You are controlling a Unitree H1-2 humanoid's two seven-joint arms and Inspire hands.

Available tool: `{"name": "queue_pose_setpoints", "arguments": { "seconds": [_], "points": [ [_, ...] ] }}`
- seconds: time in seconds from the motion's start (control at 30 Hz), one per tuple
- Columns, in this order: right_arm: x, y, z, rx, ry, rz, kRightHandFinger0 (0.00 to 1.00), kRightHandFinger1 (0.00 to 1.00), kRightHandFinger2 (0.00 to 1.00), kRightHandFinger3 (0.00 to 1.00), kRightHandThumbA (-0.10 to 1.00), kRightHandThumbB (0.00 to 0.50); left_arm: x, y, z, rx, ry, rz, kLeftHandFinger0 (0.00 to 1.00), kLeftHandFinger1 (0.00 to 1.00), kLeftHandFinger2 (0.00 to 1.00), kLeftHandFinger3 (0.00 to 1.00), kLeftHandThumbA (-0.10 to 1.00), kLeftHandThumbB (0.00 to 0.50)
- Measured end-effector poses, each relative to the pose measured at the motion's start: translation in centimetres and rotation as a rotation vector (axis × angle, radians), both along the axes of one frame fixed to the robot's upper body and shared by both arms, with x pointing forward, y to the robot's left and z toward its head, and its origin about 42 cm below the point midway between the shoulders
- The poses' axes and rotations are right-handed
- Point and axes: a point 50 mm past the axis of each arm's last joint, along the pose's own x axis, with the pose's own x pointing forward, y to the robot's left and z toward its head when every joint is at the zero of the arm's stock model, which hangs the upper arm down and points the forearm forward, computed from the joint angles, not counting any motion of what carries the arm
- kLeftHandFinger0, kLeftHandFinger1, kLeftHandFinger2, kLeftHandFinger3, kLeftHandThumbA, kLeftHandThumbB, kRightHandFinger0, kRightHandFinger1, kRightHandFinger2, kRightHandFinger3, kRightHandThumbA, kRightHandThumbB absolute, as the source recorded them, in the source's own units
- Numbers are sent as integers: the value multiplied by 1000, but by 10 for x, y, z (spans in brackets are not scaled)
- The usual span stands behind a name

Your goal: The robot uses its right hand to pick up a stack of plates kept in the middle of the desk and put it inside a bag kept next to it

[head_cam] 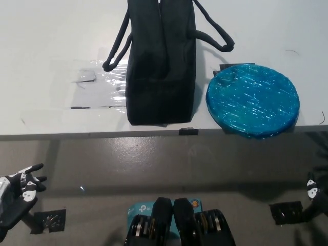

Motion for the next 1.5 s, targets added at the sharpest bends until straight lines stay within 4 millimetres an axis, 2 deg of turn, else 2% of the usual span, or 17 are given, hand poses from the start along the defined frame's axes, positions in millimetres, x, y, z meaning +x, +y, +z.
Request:
{"name": "queue_pose_setpoints", "arguments": {
  "seconds": [0.03, 0.1, 0.13, 0.33, 0.37, 0.6, 0.97, 1.03, 1.17, 1.23, 1.27, 1.43, 1.5],
  "points": [
    [0, 2, 1, -15, -3, 4, 1000, 1000, 1000, 1000, 782, 500, 0, 0, 0, -1, 1, 0, 747, 773, 854, 1000, -100, 1],
    [0, 7, 2, -56, -6, 14, 1000, 1000, 1000, 1000, 789, 500, 0, 0, -1, -2, 3, 1, 751, 774, 854, 1000, -100, 0],
    [-1, 10, 2, -77, -7, 21, 1000, 1000, 1000, 1000, 896, 500, 0, -1, -1, -3, 4, 1, 750, 773, 858, 1000, -100, 0],
    [-2, 27, 10, -185, -35, 48, 1000, 1000, 1000, 1000, 942, 500, 0, -1, -2, -6, 9, 1, 743, 776, 875, 1000, -100, 0],
    [-3, 31, 11, -203, -44, 54, 1000, 1000, 1000, 1000, 1000, 500, 0, -1, -2, -7, 10, 1, 743, 775, 872, 1000, -100, 0],
    [4, 52, 26, -322, -116, 98, 1000, 1000, 1000, 1000, 1000, 500, 0, -2, -3, -11, 15, 3, 730, 762, 855, 1000, -100, 0],
    [40, 85, 69, -577, -297, 176, 1000, 1000, 1000, 1000, 1000, 500, 0, -3, -3, -17, 21, 4, 705, 743, 829, 1000, -100, 0],
    [47, 90, 79, -632, -338, 183, 1000, 1000, 1000, 1000, 1000, 500, 0, -3, -4, -18, 23, 4, 724, 762, 853, 1000, -100, 0],
    [59, 99, 87, -742, -379, 202, 1000, 1000, 1000, 1000, 1000, 500, 0, -3, -3, -20, 25, 4, 732, 766, 856, 1000, -100, 0],
    [62, 101, 89, -779, -391, 206, 1000, 1000, 1000, 1000, 948, 500, 0, -3, -3, -20, 25, 3, 715, 759, 854, 1000, -100, 2],
    [65, 104, 88, -806, -395, 216, 1000, 1000, 1000, 1000, 978, 500, 1, -3, -3, -18, 26, 0, 707, 759, 857, 1000, -100, 10],
    [69, 113, 71, -879, -362, 256, 1000, 1000, 1000, 1000, 914, 500, 3, -2, 1, -9, 21, -18, 686, 757, 853, 1000, -100, 23],
    [68, 116, 62, -899, -341, 277, 1000, 1000, 1000, 1000, 940, 500, 4, -2, 2, -9, 20, -25, 684, 757, 852, 1000, -100, 18]
  ]
}}
